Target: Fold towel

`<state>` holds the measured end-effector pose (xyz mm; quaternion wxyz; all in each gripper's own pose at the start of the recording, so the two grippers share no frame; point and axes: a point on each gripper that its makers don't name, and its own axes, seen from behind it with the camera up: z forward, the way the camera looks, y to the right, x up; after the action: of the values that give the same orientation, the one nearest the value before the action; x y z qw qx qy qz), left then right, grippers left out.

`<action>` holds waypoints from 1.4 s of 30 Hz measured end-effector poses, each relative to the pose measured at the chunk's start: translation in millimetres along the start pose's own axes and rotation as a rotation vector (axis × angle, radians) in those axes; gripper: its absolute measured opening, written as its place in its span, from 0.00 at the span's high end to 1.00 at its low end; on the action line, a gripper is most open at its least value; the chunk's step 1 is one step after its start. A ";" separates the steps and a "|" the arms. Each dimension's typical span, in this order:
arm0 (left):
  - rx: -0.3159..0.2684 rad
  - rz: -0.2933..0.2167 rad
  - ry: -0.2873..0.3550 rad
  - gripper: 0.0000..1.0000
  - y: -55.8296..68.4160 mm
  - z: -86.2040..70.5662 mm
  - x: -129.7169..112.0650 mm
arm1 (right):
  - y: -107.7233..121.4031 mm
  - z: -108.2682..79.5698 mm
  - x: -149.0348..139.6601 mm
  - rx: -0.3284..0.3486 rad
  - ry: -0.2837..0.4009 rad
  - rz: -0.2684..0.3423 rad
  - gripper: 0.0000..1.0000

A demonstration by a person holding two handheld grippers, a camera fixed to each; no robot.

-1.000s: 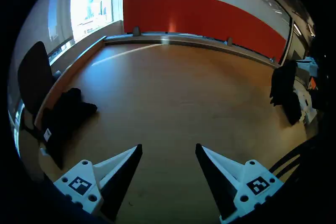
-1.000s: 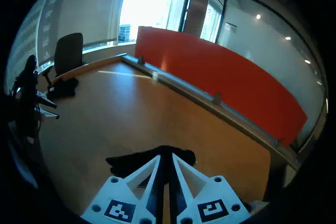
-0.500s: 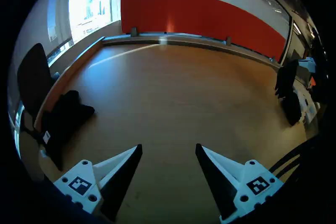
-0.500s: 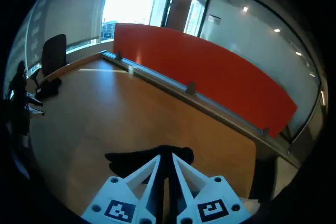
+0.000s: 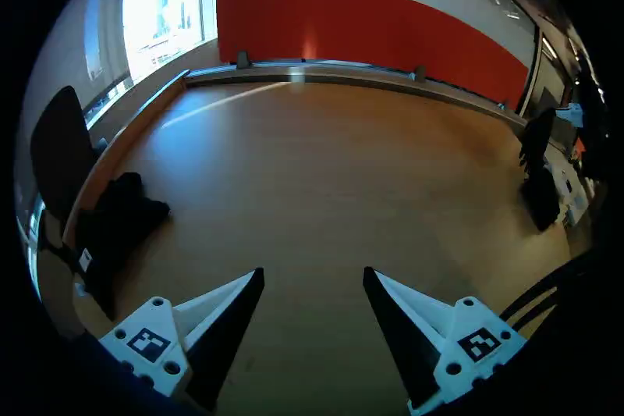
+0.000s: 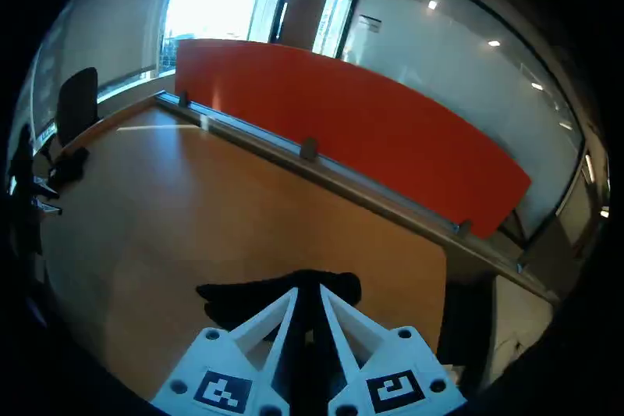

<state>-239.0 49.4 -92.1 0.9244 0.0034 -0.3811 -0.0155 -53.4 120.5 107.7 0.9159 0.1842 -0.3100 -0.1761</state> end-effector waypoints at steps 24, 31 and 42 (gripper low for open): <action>-0.010 0.031 -0.005 0.06 16.5 0.6 2.1 | 46.0 -16.0 -54.6 -0.061 -0.083 0.040 0.95; -0.015 0.046 -0.002 0.06 21.0 0.6 3.3 | 56.9 -31.6 -98.7 -0.092 -0.140 0.065 0.95; -0.022 0.063 -0.005 0.06 28.2 0.5 1.2 | 62.9 -53.2 -169.4 -0.130 -0.226 0.147 0.95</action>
<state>-237.9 77.6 -90.4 0.9235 -0.0188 -0.3831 0.0095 -133.0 261.3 11.3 0.8957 0.0802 -0.4116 -0.1481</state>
